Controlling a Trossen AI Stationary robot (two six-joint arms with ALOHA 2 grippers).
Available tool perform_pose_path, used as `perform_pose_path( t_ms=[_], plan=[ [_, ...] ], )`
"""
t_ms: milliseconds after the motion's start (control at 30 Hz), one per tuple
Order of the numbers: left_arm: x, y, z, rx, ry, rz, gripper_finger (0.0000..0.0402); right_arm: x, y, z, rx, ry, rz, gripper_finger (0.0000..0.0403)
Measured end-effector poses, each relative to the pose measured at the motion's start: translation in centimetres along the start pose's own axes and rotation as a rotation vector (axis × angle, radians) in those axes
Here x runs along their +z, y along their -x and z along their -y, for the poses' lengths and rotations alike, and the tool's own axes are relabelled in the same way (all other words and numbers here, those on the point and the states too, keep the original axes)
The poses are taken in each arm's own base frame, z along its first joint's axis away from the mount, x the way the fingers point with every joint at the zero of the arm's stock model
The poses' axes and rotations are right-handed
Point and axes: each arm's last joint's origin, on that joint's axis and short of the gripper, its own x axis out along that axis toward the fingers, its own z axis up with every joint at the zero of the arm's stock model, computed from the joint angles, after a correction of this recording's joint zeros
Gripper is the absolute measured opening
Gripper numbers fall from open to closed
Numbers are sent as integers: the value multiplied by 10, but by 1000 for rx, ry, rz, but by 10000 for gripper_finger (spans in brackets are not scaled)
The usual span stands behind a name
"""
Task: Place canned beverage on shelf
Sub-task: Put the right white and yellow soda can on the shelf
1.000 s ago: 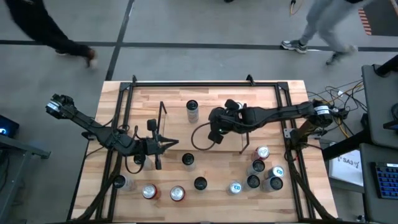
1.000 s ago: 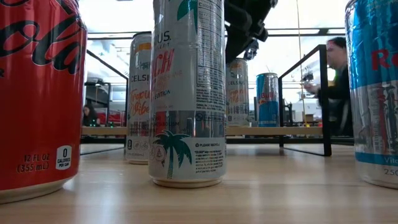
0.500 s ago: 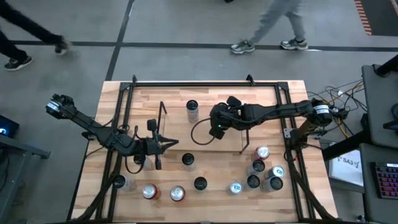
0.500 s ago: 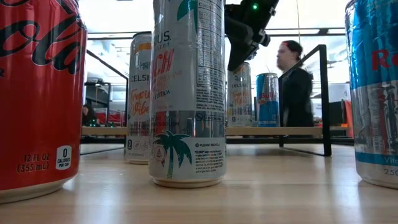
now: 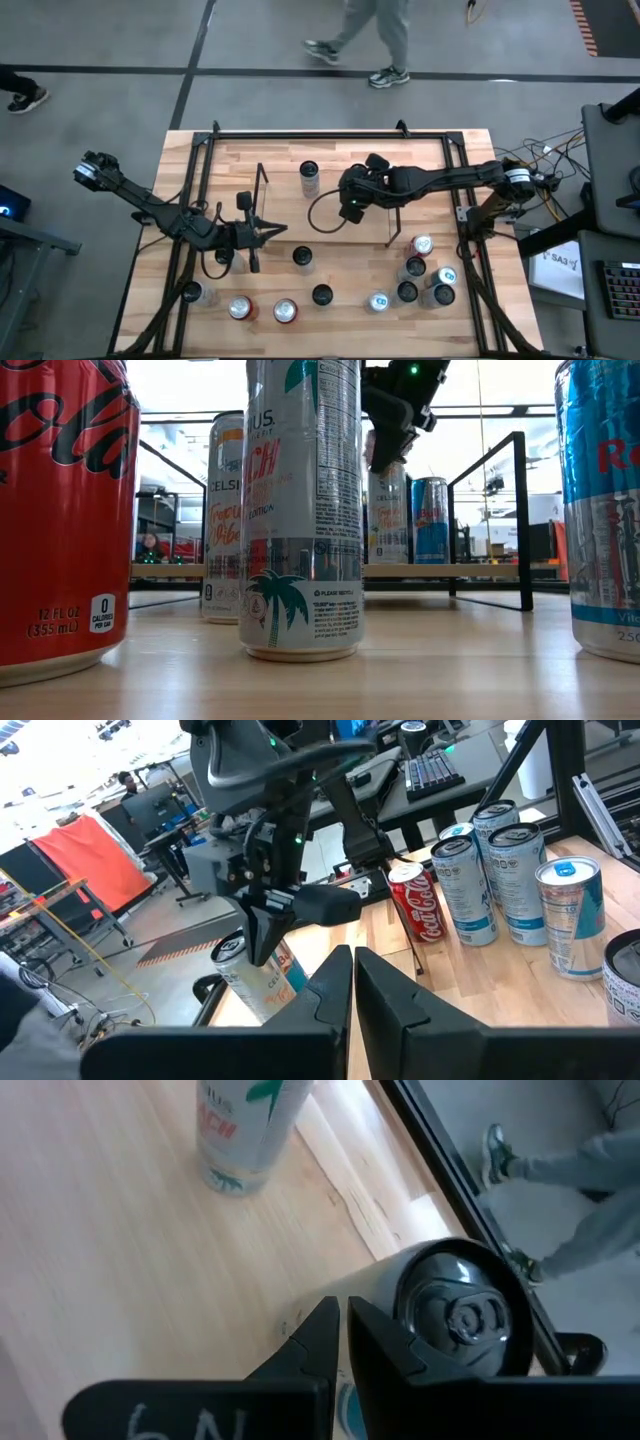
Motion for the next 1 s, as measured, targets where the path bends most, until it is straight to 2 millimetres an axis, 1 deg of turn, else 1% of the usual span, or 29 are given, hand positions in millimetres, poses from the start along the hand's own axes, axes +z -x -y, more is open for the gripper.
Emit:
perform_pose_path(
  t_ms=[100, 200, 400, 1000],
  plan=[
    [0, 0, 0, 0, 0, 0, 0, 2, 6, 0, 44, -15, 3, 17],
    [0, 0, 0, 0, 0, 0, 0, 1, 6, 0, 74, -13, -13, 17],
    [0, 0, 0, 1, 0, -1, 0, -2, 0, 6, 16, -22, -33, 17],
    [0, 0, 0, 0, -1, -1, 0, -3, -1, 9, -25, -24, -37, 17]
  ],
)
